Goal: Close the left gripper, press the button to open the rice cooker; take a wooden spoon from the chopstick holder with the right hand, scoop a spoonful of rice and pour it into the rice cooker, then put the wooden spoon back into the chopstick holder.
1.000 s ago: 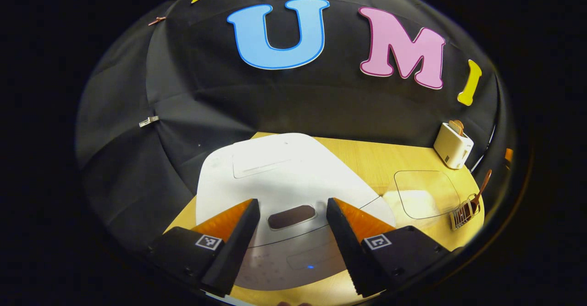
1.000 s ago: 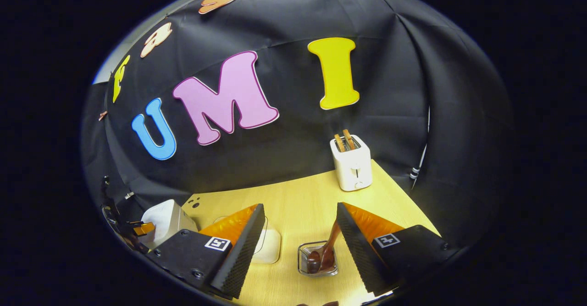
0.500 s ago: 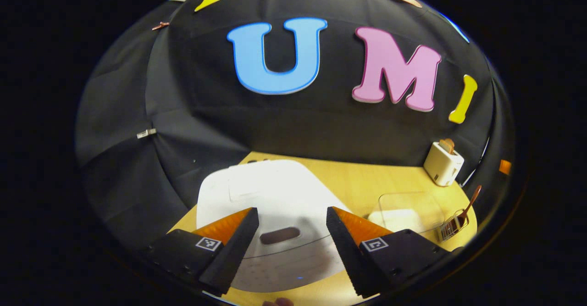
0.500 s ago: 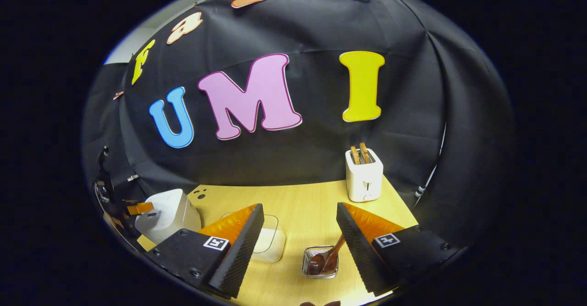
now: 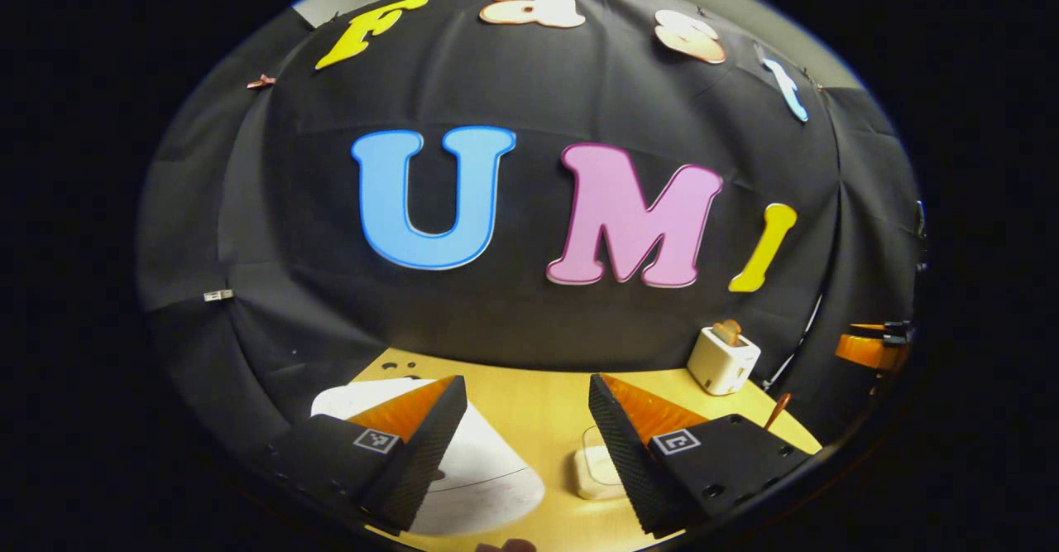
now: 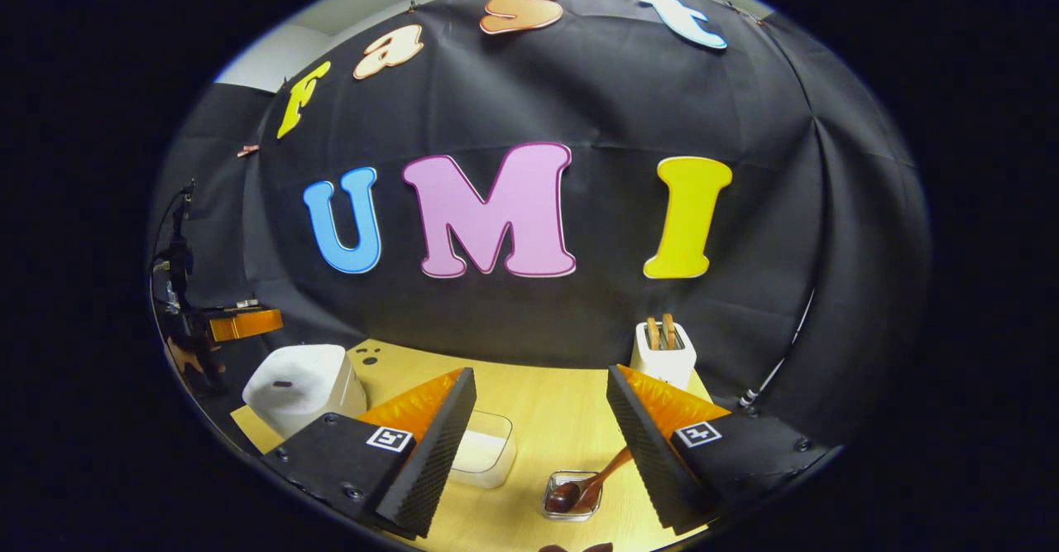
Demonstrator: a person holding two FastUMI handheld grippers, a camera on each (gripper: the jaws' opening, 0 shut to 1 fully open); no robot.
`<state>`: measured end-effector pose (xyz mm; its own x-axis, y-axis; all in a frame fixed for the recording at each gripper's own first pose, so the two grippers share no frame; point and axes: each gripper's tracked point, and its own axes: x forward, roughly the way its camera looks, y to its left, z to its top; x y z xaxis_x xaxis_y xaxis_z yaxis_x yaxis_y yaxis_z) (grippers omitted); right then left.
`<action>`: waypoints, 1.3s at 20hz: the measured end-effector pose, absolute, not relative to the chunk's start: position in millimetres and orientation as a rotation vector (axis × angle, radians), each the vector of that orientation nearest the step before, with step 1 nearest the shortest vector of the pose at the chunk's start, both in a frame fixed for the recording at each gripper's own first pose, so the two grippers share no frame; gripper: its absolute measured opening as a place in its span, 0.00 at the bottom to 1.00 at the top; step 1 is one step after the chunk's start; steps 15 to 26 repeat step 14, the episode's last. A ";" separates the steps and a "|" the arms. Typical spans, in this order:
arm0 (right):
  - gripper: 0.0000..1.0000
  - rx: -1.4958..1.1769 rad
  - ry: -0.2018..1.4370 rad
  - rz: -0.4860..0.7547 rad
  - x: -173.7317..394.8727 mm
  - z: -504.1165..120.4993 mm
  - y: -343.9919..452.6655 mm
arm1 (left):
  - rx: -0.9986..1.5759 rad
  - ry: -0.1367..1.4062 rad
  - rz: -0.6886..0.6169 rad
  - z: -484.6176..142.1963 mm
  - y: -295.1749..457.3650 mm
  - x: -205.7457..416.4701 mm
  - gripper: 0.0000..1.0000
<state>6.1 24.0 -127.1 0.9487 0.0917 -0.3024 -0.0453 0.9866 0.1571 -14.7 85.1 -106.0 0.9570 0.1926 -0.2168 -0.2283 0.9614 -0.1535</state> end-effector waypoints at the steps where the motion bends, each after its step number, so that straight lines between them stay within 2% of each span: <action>1: 0.98 0.147 0.305 0.071 5.8 -122.5 24.8 | -0.169 0.183 0.195 -99.4 79.3 -15.2 0.95; 5: 0.98 0.137 0.283 0.077 3.5 -112.9 27.4 | -0.158 0.154 0.105 -88.8 50.4 -14.3 0.95; 11: 0.99 0.127 0.281 0.090 -1.7 -110.4 33.3 | -0.155 0.158 0.052 -91.4 30.8 -14.1 0.95; 26: 0.99 0.124 0.283 0.093 -3.3 -109.6 34.4 | -0.162 0.162 0.049 -92.6 29.0 -13.1 0.95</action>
